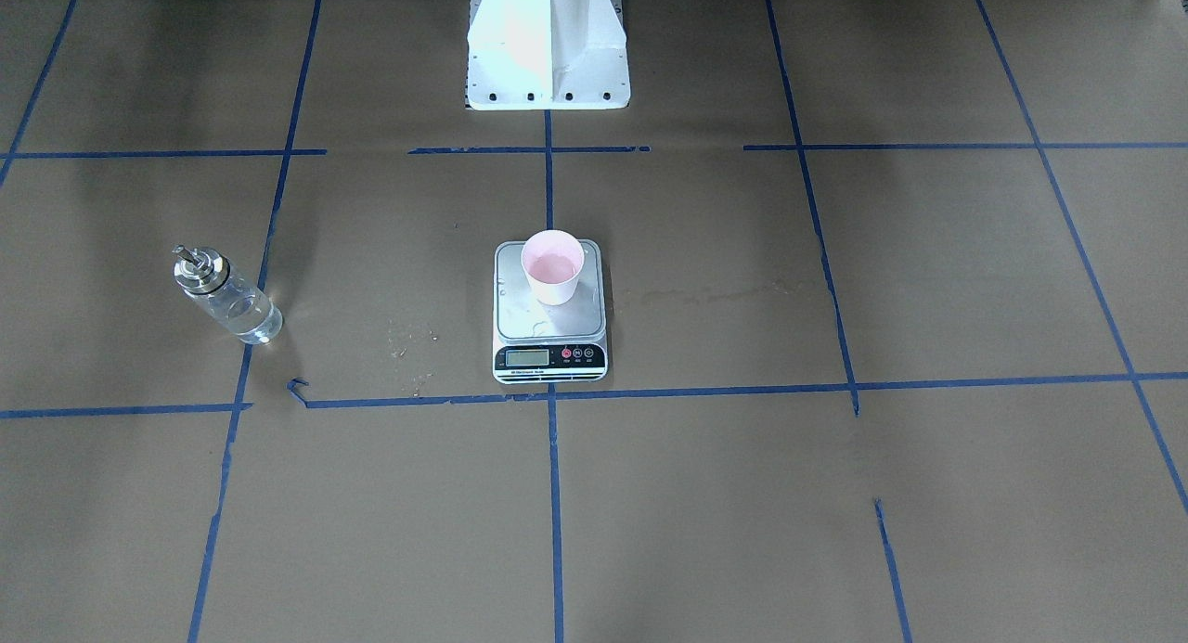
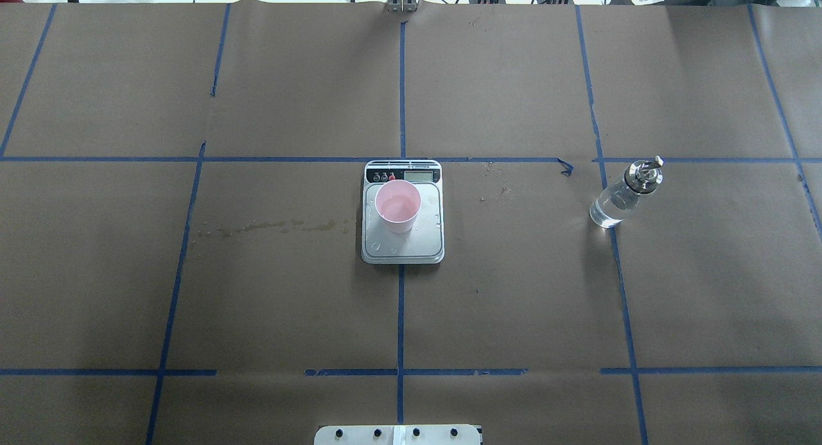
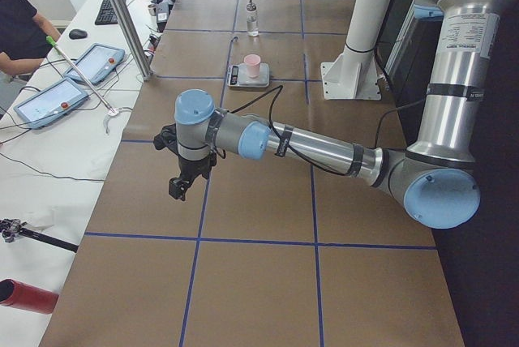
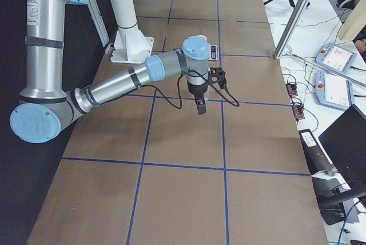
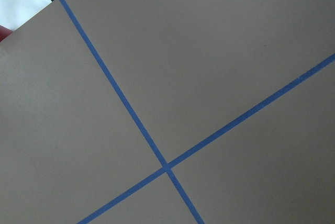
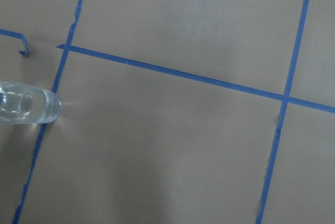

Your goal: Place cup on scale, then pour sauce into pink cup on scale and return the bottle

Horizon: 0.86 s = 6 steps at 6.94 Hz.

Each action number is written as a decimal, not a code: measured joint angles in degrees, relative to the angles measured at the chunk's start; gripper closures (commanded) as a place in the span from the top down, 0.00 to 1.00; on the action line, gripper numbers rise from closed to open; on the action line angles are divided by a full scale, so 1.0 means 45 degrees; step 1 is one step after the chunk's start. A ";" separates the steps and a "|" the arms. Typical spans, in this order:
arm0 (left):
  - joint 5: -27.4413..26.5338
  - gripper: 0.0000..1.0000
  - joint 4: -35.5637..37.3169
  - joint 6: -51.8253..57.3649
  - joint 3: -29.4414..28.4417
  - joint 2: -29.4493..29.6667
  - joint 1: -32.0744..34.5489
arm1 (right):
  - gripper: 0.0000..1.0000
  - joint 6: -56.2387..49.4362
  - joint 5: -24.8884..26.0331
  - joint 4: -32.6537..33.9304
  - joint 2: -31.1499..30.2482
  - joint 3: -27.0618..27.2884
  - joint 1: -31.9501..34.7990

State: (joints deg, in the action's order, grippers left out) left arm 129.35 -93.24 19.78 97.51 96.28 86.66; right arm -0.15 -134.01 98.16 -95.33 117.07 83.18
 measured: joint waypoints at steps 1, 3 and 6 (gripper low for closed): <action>0.0032 1.00 0.0035 0.0017 -0.0192 -0.0023 0.0005 | 1.00 -0.1589 -0.0147 -0.0007 -0.0024 -0.0926 0.0628; 0.0125 1.00 0.0145 0.0035 -0.0711 -0.0137 0.0097 | 1.00 -0.2700 0.0104 -0.0705 0.0157 -0.2894 0.0983; 0.0127 1.00 0.0129 0.0043 -0.2528 -0.0170 0.0546 | 1.00 -0.2439 -0.0358 -0.4070 0.0458 -0.6330 0.1158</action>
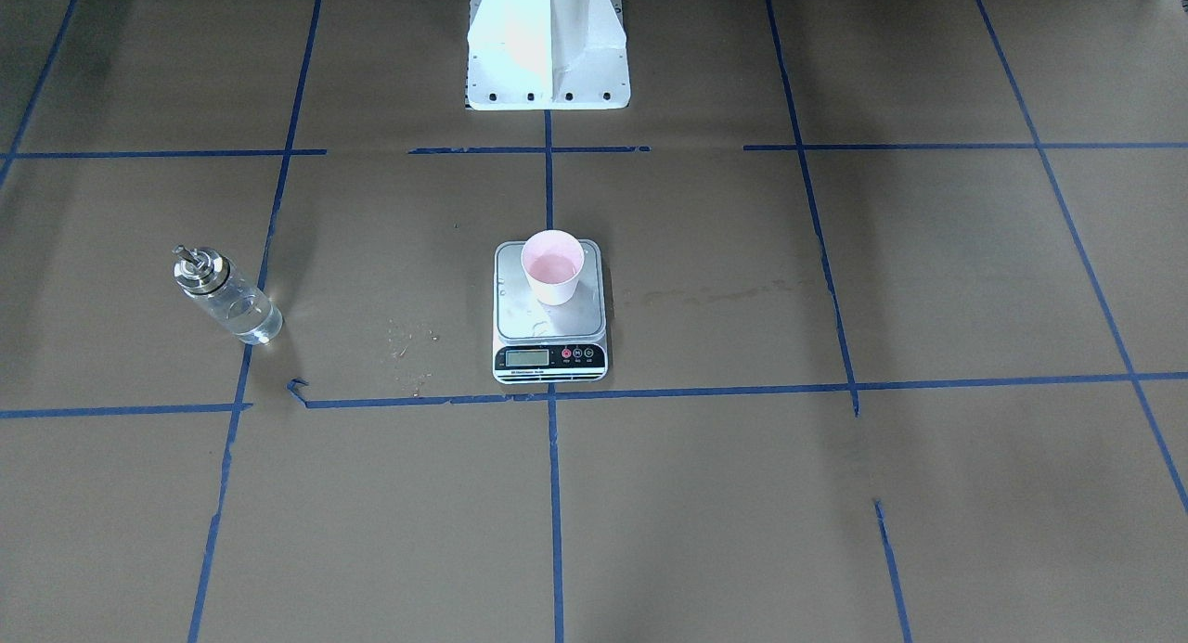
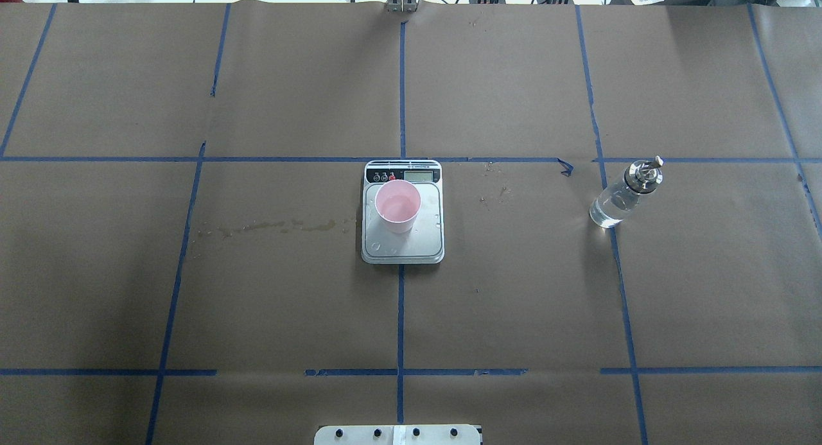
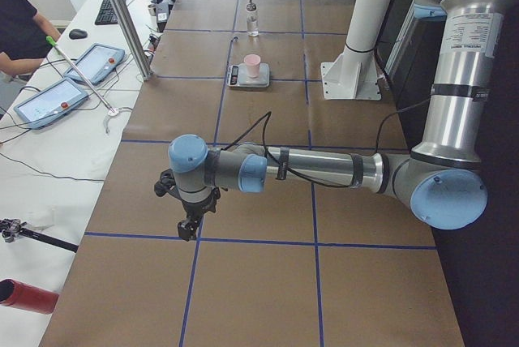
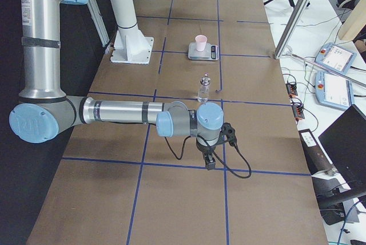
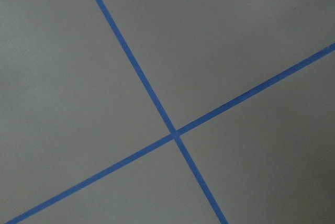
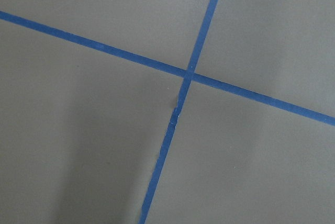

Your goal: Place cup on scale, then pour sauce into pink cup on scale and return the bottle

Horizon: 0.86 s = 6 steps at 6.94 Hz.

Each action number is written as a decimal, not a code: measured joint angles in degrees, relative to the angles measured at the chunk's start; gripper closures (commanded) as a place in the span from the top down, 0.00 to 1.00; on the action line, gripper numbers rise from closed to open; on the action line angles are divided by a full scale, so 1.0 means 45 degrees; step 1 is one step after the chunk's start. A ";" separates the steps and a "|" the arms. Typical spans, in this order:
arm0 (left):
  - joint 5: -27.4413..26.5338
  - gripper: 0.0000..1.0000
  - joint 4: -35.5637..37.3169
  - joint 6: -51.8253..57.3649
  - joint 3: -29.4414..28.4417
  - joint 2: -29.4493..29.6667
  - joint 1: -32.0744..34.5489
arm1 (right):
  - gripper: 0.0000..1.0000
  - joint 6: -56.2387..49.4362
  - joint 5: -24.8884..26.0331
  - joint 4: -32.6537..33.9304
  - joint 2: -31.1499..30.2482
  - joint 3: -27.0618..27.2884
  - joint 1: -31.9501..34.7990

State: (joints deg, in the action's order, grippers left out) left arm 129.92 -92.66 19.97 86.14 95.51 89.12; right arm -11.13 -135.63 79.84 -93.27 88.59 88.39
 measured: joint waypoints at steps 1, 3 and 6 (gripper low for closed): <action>0.0018 1.00 -0.0008 0.0013 -0.0468 -0.0005 0.0166 | 1.00 0.0594 -0.0346 -0.0310 -0.0012 -0.0237 0.0104; 0.0040 1.00 0.0215 0.0027 -0.0716 -0.0031 0.0288 | 1.00 0.1825 -0.0656 -0.0238 0.0052 0.0030 0.0283; -0.0014 1.00 0.1616 0.0002 0.0621 -0.0043 0.0306 | 1.00 0.3299 -0.0786 0.1722 -0.0007 0.1702 0.0409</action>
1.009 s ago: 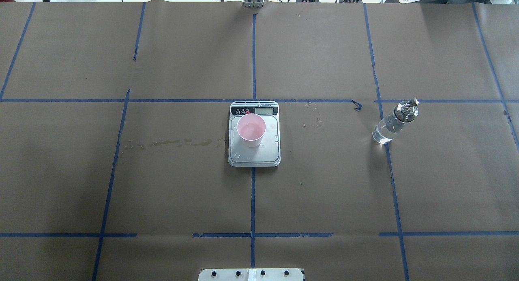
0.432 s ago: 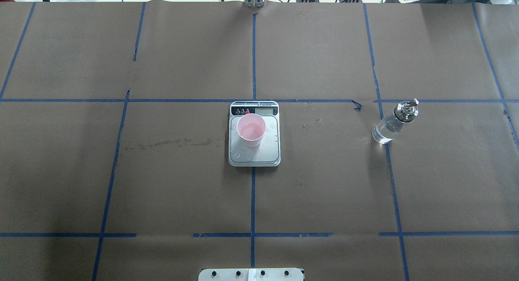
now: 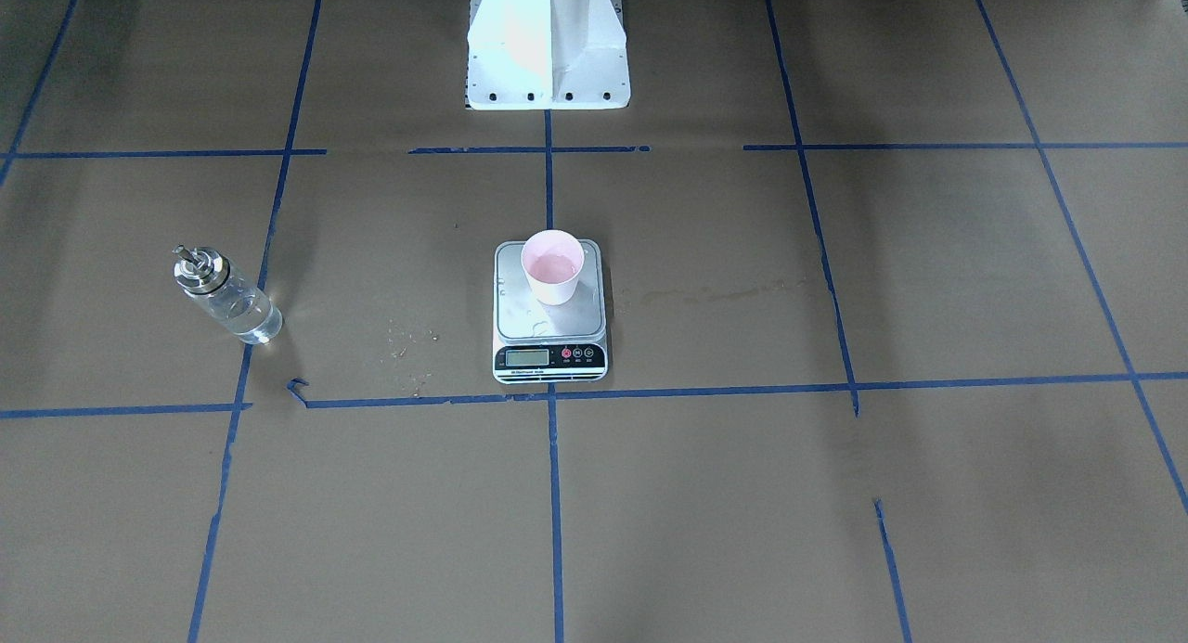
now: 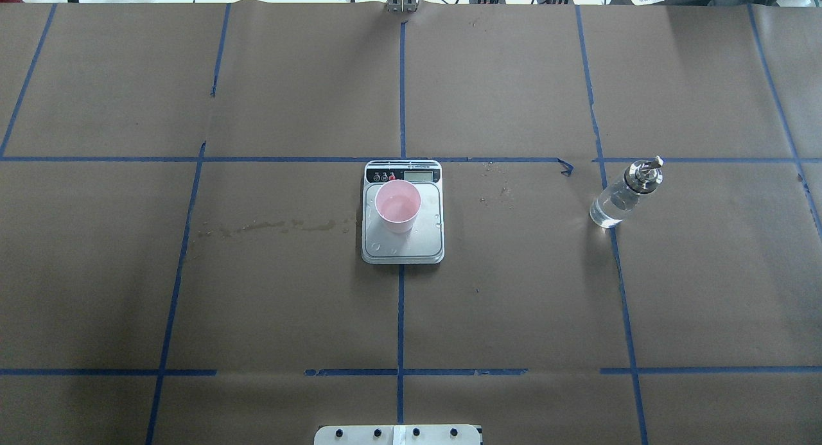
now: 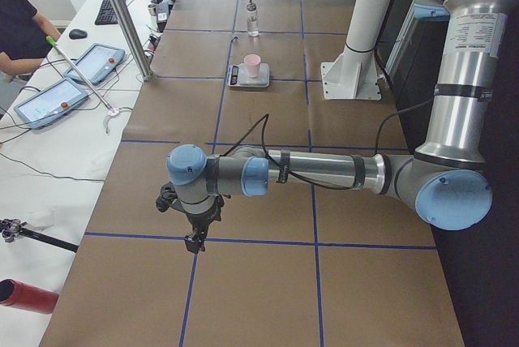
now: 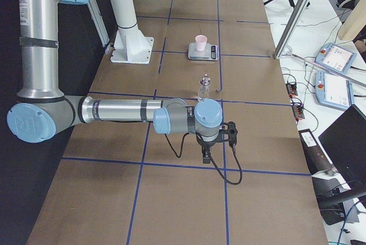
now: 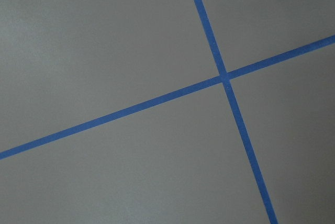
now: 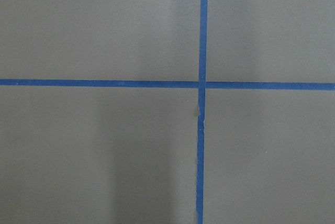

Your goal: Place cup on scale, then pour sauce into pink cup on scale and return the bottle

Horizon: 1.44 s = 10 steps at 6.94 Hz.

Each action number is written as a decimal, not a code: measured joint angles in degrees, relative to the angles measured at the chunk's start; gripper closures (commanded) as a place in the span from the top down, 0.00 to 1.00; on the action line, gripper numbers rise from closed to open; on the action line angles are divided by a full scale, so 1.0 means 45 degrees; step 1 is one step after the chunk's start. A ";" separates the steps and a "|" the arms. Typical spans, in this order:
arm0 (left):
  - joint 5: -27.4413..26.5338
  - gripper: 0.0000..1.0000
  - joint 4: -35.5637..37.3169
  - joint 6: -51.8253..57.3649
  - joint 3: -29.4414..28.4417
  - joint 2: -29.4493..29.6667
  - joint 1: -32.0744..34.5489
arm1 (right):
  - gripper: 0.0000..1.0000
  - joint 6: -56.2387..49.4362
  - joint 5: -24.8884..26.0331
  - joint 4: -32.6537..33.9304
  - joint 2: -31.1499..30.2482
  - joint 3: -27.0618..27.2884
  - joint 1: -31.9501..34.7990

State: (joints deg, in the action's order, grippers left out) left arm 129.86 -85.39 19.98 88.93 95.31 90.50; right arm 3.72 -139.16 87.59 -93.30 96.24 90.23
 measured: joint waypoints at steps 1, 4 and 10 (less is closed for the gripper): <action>0.0002 1.00 0.0138 0.0007 0.0162 -0.0005 0.0003 | 1.00 0.0047 -0.0020 0.0178 -0.0022 0.0039 0.0006; 0.0049 1.00 0.0204 0.0012 0.0217 0.0005 0.0007 | 1.00 0.0071 -0.0024 0.0251 -0.0043 0.0030 0.0008; 0.0891 1.00 0.0086 -0.1517 0.0229 0.0034 -0.0009 | 1.00 0.0072 0.0012 0.0224 -0.0021 0.0061 0.0008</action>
